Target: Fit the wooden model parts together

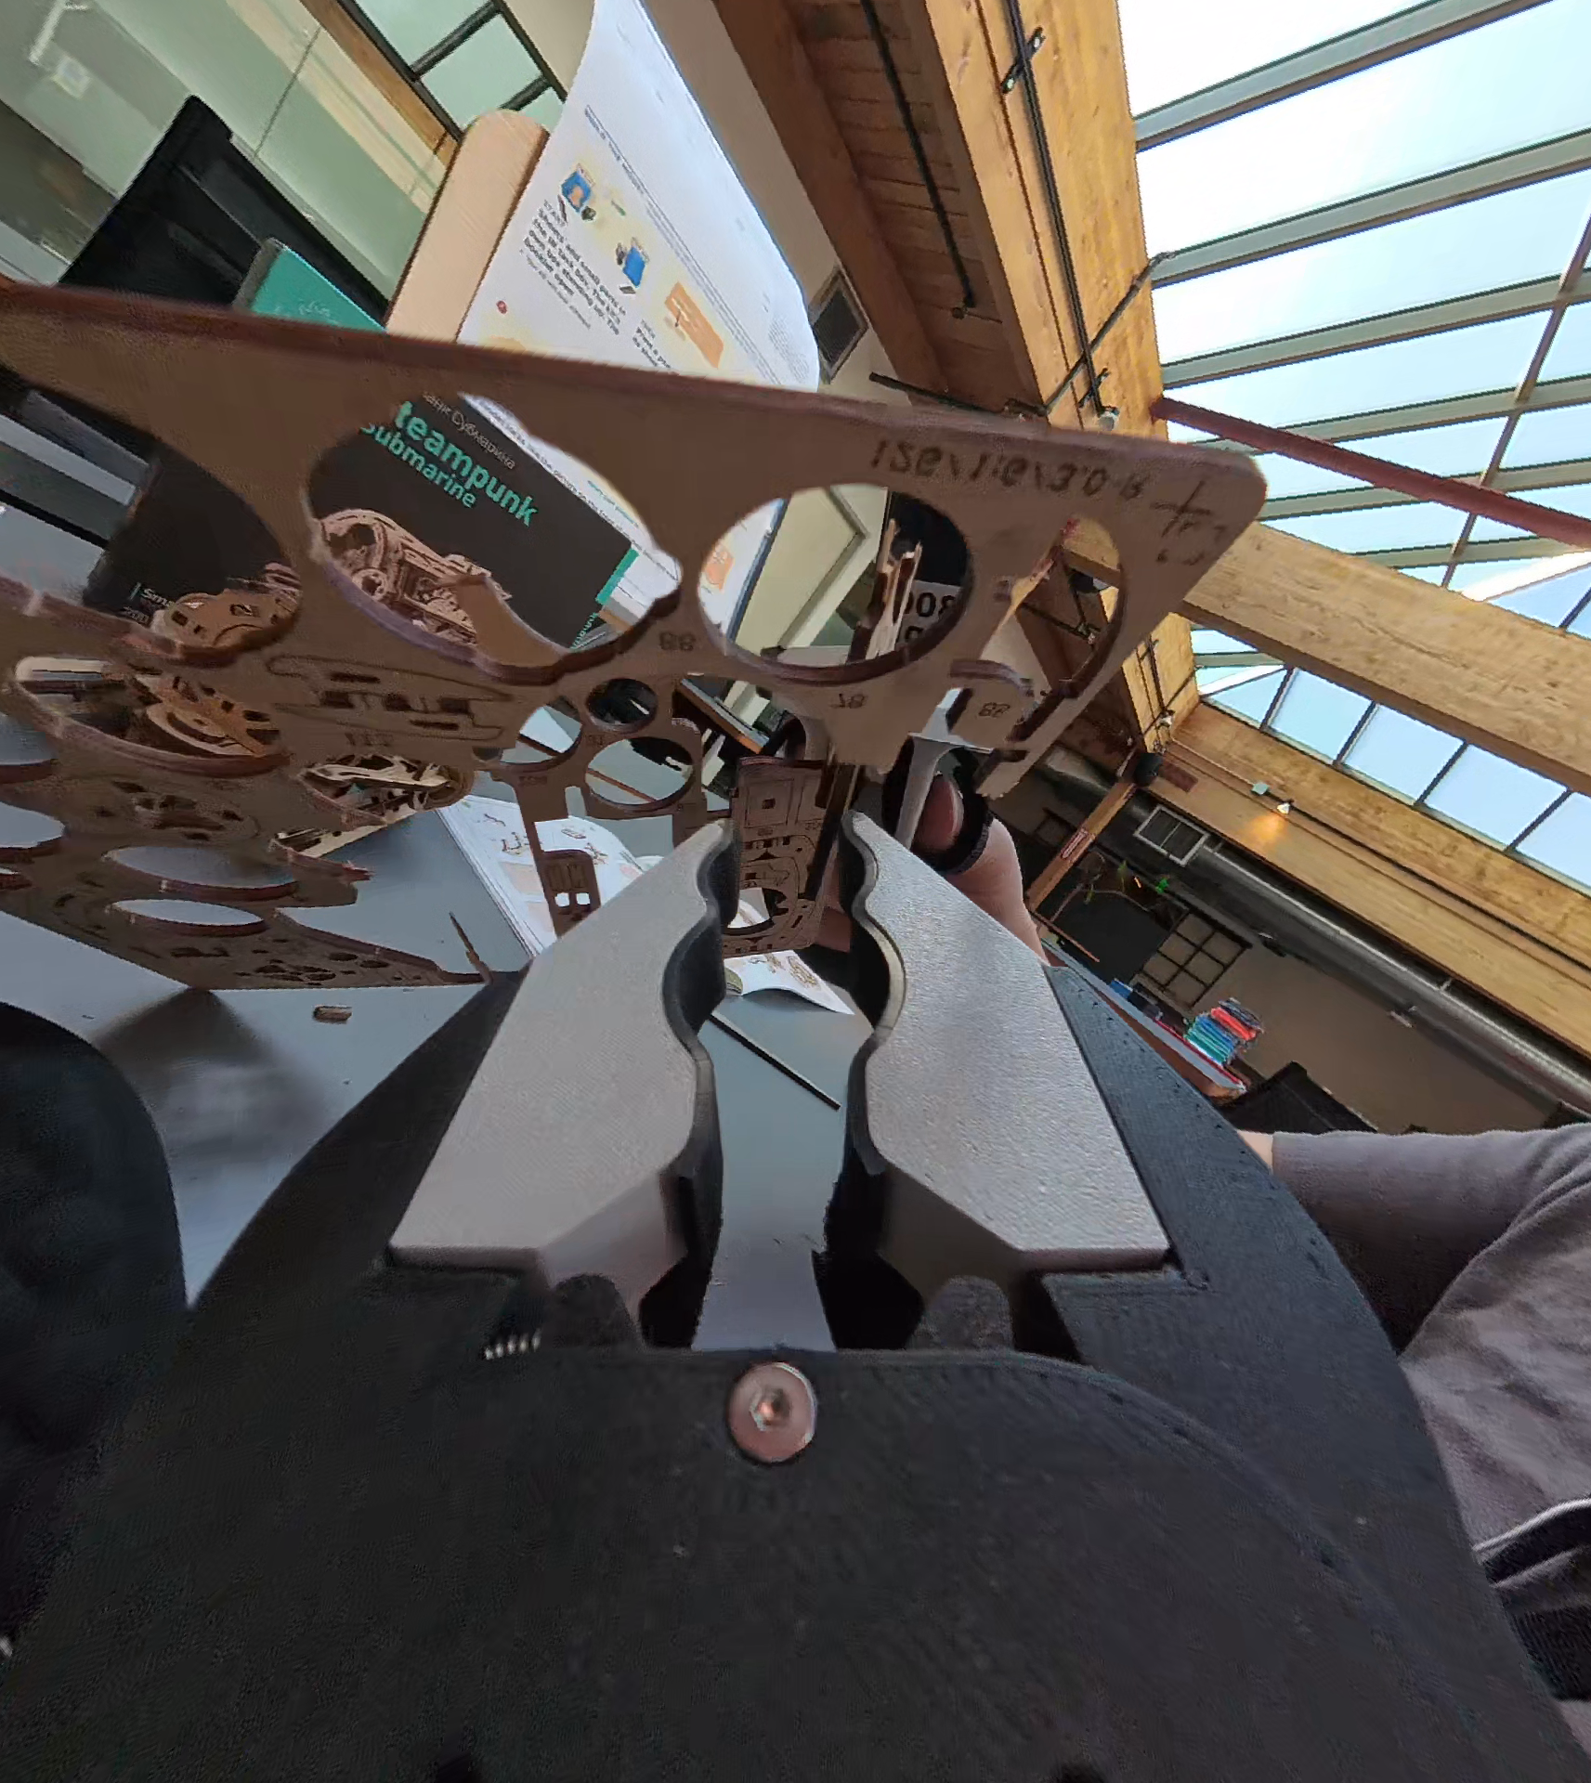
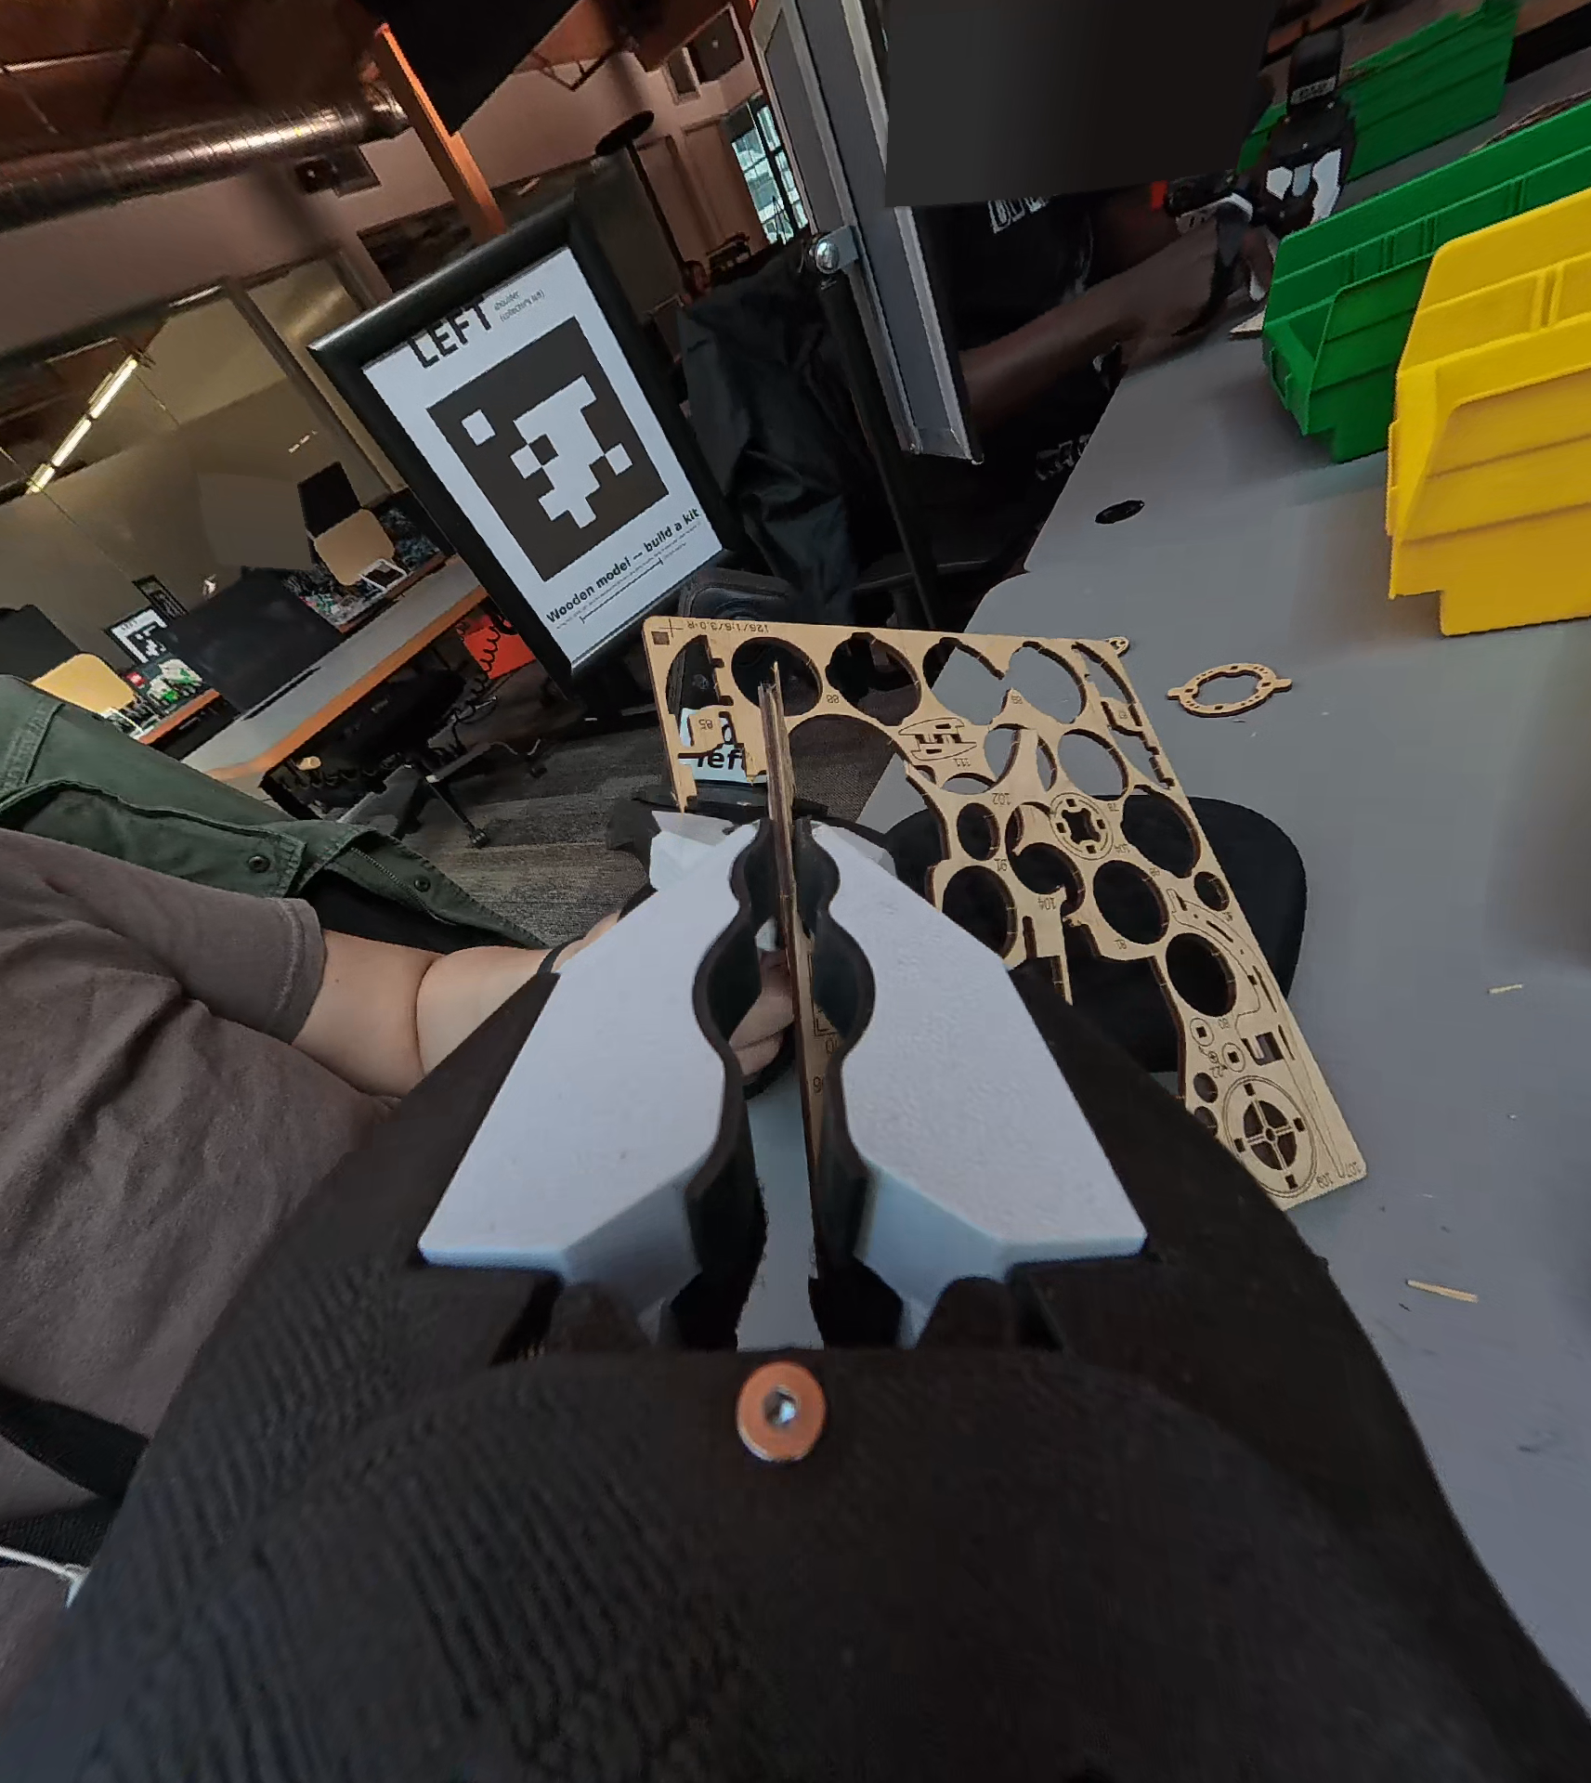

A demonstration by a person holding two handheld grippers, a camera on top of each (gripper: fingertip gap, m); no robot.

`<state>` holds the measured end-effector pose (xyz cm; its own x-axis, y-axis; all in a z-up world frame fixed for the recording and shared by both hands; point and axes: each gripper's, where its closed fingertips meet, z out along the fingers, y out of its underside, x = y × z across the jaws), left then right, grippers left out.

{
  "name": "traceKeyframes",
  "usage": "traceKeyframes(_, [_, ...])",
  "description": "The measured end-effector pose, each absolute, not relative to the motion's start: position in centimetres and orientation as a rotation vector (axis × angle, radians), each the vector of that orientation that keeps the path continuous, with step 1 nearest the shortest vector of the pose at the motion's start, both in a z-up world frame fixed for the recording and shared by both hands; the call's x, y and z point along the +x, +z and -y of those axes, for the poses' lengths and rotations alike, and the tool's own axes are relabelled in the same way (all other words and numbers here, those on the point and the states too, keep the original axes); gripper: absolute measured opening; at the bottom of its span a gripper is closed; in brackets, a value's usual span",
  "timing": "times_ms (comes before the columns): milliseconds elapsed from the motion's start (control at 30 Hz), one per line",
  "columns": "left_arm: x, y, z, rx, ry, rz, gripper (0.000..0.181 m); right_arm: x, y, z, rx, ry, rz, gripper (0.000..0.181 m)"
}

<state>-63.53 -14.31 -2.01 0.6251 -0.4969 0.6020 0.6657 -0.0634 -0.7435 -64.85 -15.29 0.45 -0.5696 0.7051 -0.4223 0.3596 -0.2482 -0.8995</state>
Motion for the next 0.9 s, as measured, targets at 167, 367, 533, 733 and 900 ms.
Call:
traceKeyframes(167, [-63.3, -0.9, 14.4, -1.236, -0.983, 0.157, 0.003, -64.9, 0.3, 15.2, -1.285, 1.875, 1.737, 0.001])
traceKeyframes(367, [-63.4, -1.0, 14.5, -1.245, -1.017, 0.158, 0.003, -64.4, 0.0, 14.5, -1.267, 1.827, 1.796, 0.007])
traceKeyframes(533, [-63.5, -1.0, 14.4, -1.266, -1.015, 0.156, 0.003, -63.8, 0.4, 14.4, -1.210, 1.810, 1.827, 0.007])
traceKeyframes(733, [-63.5, -1.1, 14.3, -1.294, -0.992, 0.153, 0.003, -64.0, 0.0, 14.2, -1.229, 1.765, 1.841, 0.002])
traceKeyframes(900, [-63.3, -1.1, 14.3, -1.311, -0.977, 0.139, 0.002, -64.0, -0.1, 14.1, -1.222, 1.712, 1.852, 0.001])
